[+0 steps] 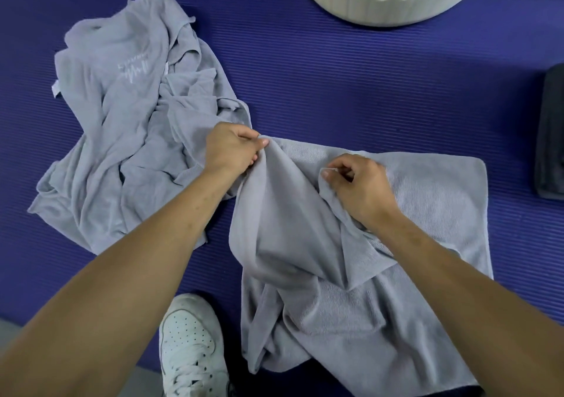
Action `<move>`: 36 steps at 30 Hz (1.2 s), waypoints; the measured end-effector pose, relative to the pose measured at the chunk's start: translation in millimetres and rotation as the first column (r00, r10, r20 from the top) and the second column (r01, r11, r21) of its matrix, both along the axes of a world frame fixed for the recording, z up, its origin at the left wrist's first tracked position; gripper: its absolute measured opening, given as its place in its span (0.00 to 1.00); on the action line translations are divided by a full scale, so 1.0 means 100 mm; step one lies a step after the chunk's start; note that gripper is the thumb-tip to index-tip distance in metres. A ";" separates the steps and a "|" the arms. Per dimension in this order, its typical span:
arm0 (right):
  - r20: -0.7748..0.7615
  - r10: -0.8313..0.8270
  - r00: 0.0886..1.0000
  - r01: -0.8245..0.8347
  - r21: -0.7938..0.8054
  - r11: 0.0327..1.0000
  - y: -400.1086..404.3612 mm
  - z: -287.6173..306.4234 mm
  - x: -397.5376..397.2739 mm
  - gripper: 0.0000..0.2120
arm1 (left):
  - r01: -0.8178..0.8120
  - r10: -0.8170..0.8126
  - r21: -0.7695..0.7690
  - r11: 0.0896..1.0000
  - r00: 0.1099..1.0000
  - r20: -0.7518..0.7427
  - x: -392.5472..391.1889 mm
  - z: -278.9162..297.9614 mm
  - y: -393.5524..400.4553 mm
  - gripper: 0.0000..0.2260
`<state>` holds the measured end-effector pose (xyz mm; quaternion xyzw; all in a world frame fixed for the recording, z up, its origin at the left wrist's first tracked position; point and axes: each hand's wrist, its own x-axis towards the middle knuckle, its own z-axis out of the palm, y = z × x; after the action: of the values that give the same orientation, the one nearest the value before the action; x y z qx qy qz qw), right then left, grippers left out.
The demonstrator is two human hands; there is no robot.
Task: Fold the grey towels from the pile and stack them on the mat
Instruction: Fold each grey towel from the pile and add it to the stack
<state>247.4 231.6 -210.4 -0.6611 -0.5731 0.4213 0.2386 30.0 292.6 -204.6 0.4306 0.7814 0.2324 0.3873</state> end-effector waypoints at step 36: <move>-0.109 -0.118 0.987 0.113 -0.054 0.992 -0.20 0.15 0.45 0.05 | 0.197 -0.203 0.128 0.972 0.979 0.031 0.65 0.20 -0.42 0.03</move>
<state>292.6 211.8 -195.0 -0.6742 -0.5093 0.4567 0.2783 94.7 250.6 -184.3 0.5252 0.7093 0.2499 0.3983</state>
